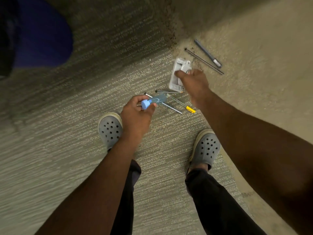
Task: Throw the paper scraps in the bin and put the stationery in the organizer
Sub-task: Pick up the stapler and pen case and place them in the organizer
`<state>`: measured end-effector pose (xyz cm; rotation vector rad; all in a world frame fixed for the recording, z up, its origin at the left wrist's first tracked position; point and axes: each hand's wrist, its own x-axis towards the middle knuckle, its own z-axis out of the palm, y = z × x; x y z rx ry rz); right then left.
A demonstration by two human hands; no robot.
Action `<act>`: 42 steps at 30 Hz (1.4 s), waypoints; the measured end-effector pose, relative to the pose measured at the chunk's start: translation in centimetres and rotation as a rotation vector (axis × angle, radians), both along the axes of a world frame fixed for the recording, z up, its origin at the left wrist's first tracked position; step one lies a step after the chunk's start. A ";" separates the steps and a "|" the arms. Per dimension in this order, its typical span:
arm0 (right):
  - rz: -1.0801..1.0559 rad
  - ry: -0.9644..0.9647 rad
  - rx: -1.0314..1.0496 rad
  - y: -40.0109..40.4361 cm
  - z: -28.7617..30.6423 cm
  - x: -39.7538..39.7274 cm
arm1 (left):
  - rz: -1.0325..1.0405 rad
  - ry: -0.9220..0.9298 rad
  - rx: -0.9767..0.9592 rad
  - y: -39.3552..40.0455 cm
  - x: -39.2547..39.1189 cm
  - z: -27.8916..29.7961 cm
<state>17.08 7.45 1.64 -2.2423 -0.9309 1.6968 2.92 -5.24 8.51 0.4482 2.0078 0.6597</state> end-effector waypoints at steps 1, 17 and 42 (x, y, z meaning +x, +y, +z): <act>-0.015 0.011 0.010 -0.3 1.7 0.2 | 0.087 -0.056 0.006 0.5 -0.6 1.6; -0.017 0.414 0.061 -1.2 40.6 -4.2 | 0.433 -0.703 0.200 1.1 -10.9 35.2; 0.001 0.721 0.050 2.5 73.3 -19.9 | 0.375 -0.687 0.426 2.9 -26.5 68.6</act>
